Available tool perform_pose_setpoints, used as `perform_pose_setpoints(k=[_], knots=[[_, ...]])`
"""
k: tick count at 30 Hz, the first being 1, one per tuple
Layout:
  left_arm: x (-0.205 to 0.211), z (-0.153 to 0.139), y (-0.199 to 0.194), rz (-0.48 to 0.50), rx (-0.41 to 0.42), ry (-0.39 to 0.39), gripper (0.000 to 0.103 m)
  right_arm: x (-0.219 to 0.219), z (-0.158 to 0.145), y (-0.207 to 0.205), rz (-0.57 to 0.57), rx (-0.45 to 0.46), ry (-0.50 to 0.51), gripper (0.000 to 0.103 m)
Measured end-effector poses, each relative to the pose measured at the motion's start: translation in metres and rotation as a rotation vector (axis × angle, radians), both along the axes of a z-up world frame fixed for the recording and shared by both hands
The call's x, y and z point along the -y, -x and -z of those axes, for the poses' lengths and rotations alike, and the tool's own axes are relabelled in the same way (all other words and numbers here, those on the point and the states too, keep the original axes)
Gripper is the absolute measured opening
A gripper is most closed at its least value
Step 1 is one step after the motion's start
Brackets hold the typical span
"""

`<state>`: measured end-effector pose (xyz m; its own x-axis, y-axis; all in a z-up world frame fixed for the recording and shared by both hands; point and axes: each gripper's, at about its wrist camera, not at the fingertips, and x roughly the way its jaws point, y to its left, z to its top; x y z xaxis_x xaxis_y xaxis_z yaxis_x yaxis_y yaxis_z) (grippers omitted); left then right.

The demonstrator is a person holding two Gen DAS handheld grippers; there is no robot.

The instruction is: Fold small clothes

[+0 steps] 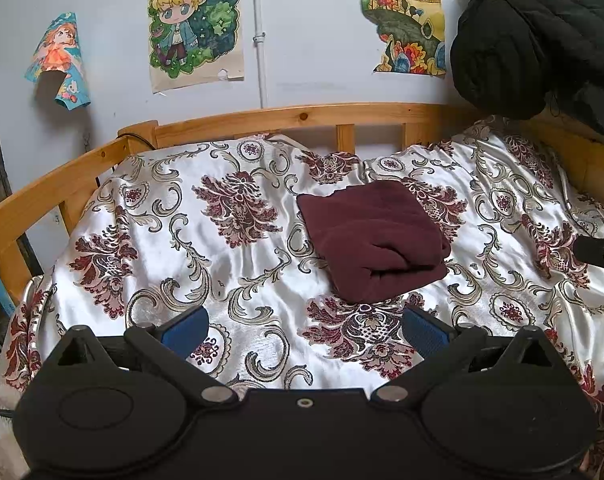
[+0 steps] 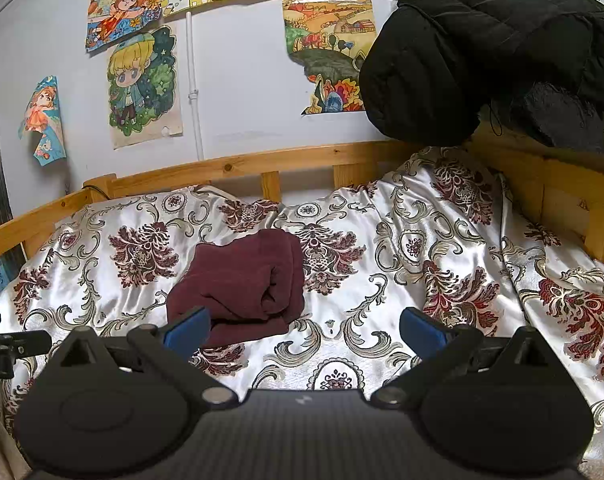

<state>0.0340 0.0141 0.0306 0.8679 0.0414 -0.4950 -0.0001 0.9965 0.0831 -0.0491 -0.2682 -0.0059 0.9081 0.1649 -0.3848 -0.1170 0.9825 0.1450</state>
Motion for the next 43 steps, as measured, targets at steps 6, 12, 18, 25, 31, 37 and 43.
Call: perform_pose_setpoints(k=[6, 12, 18, 25, 31, 37, 43], knots=[[0.0003, -0.0001, 0.0002, 0.0, 0.0, 0.0, 0.102, -0.0001, 0.0002, -0.0002, 0.0, 0.0, 0.0, 0.103], [0.0008, -0.0001, 0.0, -0.001, -0.001, 0.0, 0.102, 0.0002, 0.0004, -0.0003, 0.0, -0.001, 0.0, 0.103], [0.0013, 0.0002, -0.0001, -0.001, -0.001, -0.001, 0.102, 0.0, 0.0002, -0.0003, 0.0, -0.002, -0.001, 0.103], [0.0007, 0.0005, -0.0002, 0.002, -0.003, -0.001, 0.102, 0.0001, 0.0001, -0.0005, -0.001, -0.003, -0.002, 0.103], [0.0007, 0.0017, -0.0008, 0.005, -0.006, -0.004, 0.102, 0.0005, -0.0003, -0.0005, -0.001, -0.002, -0.002, 0.103], [0.001, 0.0018, -0.0012, 0.005, -0.011, -0.003, 0.102, -0.0012, 0.0003, 0.0, 0.0, 0.0, -0.006, 0.103], [-0.0007, 0.0022, -0.0015, 0.009, -0.013, -0.002, 0.102, -0.0053, 0.0006, 0.0025, 0.003, 0.002, -0.009, 0.103]])
